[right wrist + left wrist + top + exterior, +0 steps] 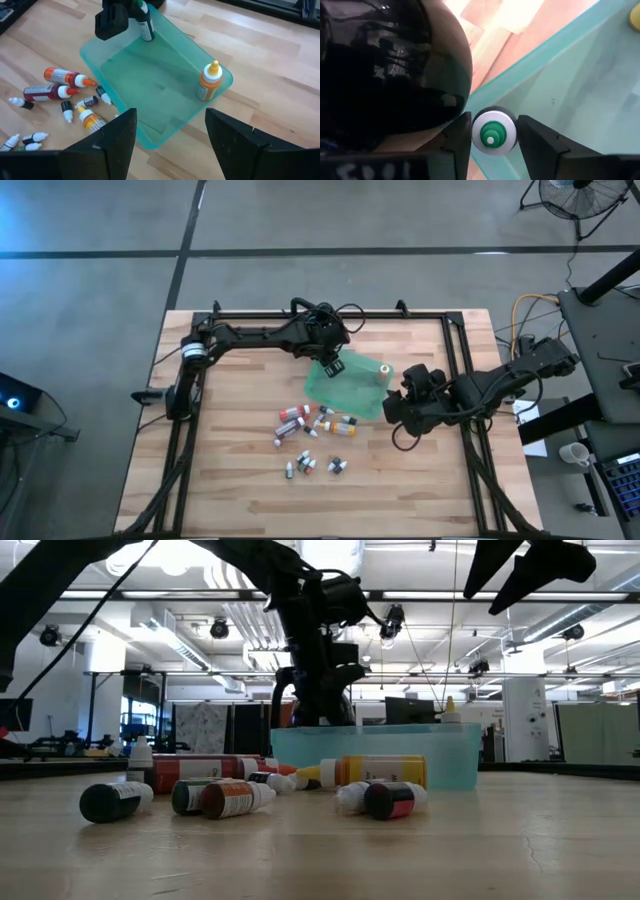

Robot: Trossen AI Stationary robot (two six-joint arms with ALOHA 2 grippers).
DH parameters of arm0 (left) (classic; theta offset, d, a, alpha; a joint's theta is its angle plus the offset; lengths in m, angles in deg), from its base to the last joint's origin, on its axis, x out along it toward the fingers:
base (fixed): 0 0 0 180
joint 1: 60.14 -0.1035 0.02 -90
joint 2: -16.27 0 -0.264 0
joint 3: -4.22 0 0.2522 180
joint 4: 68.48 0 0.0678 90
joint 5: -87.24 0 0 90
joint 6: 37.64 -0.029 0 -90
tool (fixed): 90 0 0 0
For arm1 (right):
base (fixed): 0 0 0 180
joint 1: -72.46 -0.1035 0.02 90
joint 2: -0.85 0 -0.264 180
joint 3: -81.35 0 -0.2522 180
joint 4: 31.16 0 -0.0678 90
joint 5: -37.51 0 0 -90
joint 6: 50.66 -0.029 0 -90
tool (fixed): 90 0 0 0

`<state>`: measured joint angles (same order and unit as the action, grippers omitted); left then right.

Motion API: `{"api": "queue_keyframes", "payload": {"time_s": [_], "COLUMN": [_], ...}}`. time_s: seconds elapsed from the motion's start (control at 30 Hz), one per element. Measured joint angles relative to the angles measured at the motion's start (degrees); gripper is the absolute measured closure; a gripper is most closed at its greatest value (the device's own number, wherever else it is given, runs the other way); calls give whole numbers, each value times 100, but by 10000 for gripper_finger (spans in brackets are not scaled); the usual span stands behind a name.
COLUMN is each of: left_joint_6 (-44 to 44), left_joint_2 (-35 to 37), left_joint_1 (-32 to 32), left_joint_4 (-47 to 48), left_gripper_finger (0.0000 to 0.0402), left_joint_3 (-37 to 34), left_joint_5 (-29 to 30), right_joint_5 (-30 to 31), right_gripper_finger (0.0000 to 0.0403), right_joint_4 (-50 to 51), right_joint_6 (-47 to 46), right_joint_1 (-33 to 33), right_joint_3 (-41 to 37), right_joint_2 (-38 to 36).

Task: Pick & Place food coloring
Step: Put the large green food coloring bottle into the bin

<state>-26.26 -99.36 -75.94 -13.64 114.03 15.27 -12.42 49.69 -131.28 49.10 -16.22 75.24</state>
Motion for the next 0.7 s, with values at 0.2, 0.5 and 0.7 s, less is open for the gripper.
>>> {"api": "queue_keyframes", "payload": {"time_s": [0.2,0.5,0.7], "left_joint_6": [-297,-905,-1167], "left_joint_2": [50,620,1441], "left_joint_1": [82,391,758], "left_joint_4": [12,623,1850], "left_gripper_finger": [245,212,211], "left_joint_3": [-2,-7,-88], "left_joint_5": [11,479,505], "right_joint_5": [0,-34,-200], "right_gripper_finger": [174,174,174], "right_joint_4": [-11,-8,-19], "right_joint_6": [7,153,288], "right_joint_1": [0,0,-2], "right_joint_3": [-24,-57,-93], "right_joint_2": [2,2,2]}}
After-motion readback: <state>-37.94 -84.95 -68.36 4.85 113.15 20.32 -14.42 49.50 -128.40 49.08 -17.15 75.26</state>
